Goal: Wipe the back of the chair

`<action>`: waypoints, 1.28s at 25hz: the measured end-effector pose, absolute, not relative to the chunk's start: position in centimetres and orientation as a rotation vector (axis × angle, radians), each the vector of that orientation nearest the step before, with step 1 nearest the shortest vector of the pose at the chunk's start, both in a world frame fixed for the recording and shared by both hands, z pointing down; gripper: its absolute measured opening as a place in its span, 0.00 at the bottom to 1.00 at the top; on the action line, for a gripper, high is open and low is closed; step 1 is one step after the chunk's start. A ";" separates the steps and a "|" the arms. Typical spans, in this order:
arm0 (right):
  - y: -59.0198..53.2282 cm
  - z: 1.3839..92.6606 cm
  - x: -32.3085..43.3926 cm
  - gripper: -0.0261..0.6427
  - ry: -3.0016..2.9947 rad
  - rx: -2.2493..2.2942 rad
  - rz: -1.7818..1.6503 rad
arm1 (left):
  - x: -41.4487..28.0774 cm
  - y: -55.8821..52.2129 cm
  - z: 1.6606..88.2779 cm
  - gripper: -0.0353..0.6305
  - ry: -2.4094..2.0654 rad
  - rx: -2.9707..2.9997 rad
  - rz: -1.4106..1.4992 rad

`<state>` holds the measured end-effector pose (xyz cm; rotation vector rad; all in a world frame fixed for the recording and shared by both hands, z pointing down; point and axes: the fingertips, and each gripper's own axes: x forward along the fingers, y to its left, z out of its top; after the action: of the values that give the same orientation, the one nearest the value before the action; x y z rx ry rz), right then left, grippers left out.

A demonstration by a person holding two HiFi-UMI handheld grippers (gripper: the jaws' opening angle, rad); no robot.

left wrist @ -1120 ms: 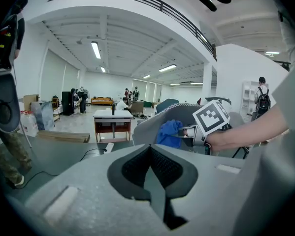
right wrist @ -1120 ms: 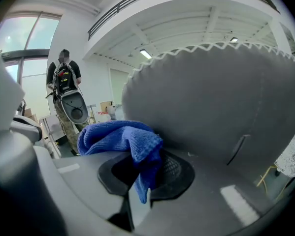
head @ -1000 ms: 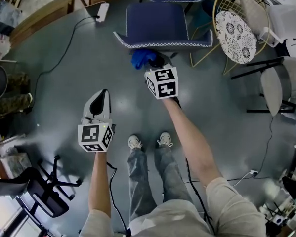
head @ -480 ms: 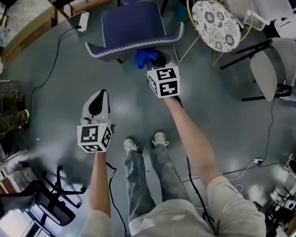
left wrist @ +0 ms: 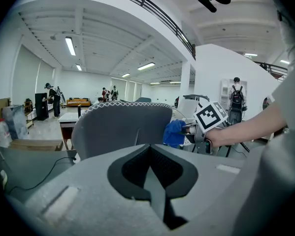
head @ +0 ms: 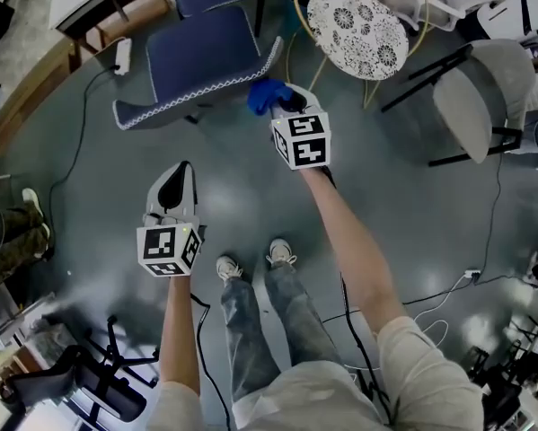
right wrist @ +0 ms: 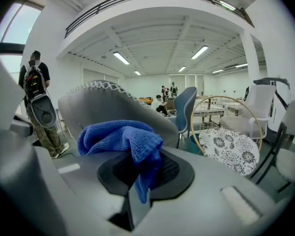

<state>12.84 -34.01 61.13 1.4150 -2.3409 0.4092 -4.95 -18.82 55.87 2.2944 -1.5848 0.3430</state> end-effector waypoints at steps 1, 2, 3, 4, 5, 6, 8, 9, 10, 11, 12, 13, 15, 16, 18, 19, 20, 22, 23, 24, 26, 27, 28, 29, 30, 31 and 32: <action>-34.2 61.2 14.1 0.11 -2.331 1.441 0.424 | -4.3 -19.0 55.8 0.05 -1.577 2.303 0.346; -34.3 61.3 15.3 0.11 -2.319 1.466 0.439 | -3.7 -19.2 55.8 0.05 -1.570 2.309 0.348; -34.3 61.3 16.3 0.11 -2.309 1.484 0.446 | -3.3 -19.3 55.8 0.05 -1.566 2.312 0.350; -34.2 61.3 17.0 0.11 -2.300 1.493 0.444 | -3.0 -19.4 55.8 0.05 -1.563 2.313 0.352; -34.0 61.2 17.5 0.11 -2.296 1.497 0.437 | -2.8 -19.4 55.8 0.05 -1.562 2.313 0.352; -33.9 61.1 17.9 0.11 -2.294 1.498 0.431 | -2.6 -19.4 55.8 0.05 -1.561 2.314 0.351; -33.6 60.9 18.3 0.11 -2.293 1.496 0.420 | -2.1 -19.4 55.6 0.05 -1.559 2.319 0.348; -33.4 60.8 18.4 0.11 -2.294 1.493 0.417 | -2.0 -19.3 55.5 0.05 -1.560 2.321 0.345; -33.1 60.8 18.4 0.11 -2.295 1.488 0.416 | -1.9 -19.2 55.3 0.05 -1.562 2.321 0.342; -32.9 60.8 18.2 0.11 -2.297 1.481 0.415 | -1.9 -19.1 55.2 0.05 -1.566 2.320 0.338; -32.6 60.9 17.9 0.11 -2.300 1.472 0.414 | -2.0 -19.0 55.2 0.05 -1.570 2.318 0.335; -32.4 60.9 17.4 0.11 -2.303 1.461 0.413 | -2.3 -18.8 55.1 0.05 -1.574 2.315 0.333; -31.9 61.2 16.1 0.11 -2.312 1.437 0.412 | -3.2 -18.5 55.1 0.05 -1.589 2.305 0.329; -31.6 61.3 15.2 0.11 -2.319 1.424 0.415 | -3.8 -18.2 55.1 0.05 -1.599 2.298 0.329; -31.1 61.7 13.3 0.11 -2.334 1.390 0.420 | -5.3 -17.6 55.2 0.05 -1.623 2.279 0.327; -30.8 61.9 12.2 0.11 -2.340 1.369 0.420 | -6.1 -17.3 55.2 0.05 -1.637 2.266 0.325; -30.4 62.1 10.9 0.11 -2.347 1.345 0.418 | -7.1 -16.9 55.3 0.05 -1.650 2.253 0.322; -29.7 62.5 7.7 0.11 -2.366 1.293 0.416 | -9.6 -16.1 55.4 0.05 -1.683 2.223 0.320; -29.2 62.7 5.8 0.11 -2.377 1.265 0.416 | -11.0 -15.7 55.4 0.05 -1.702 2.206 0.320; -28.8 62.9 3.9 0.11 -2.389 1.234 0.413 | -12.4 -15.2 55.5 0.05 -1.721 2.188 0.318; -27.8 63.2 0.1 0.11 -2.413 1.176 0.407 | -15.2 -14.3 55.6 0.05 -1.756 2.154 0.311; -27.4 63.3 -1.7 0.11 -2.423 1.150 0.404 | -16.6 -13.8 55.8 0.05 -1.771 2.138 0.308; -26.9 63.5 -3.4 0.11 -2.432 1.125 0.401 | -17.8 -13.3 56.0 0.05 -1.784 2.124 0.307; -26.5 63.7 -5.0 0.11 -2.439 1.101 0.398 | -19.0 -12.8 56.1 0.05 -1.797 2.109 0.305; -26.2 63.9 -6.6 0.11 -2.446 1.078 0.396 | -20.3 -12.3 56.3 0.05 -1.810 2.094 0.302; -25.8 64.1 -8.3 0.11 -2.451 1.056 0.394 | -21.6 -11.8 56.4 0.05 -1.823 2.078 0.300; -25.5 64.4 -9.9 0.11 -2.456 1.035 0.392 | -22.9 -11.2 56.5 0.05 -1.836 2.062 0.299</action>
<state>-9.85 -25.53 64.37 1.0347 -2.4559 0.3924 -22.86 -11.22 56.54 2.0621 -1.8364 0.2990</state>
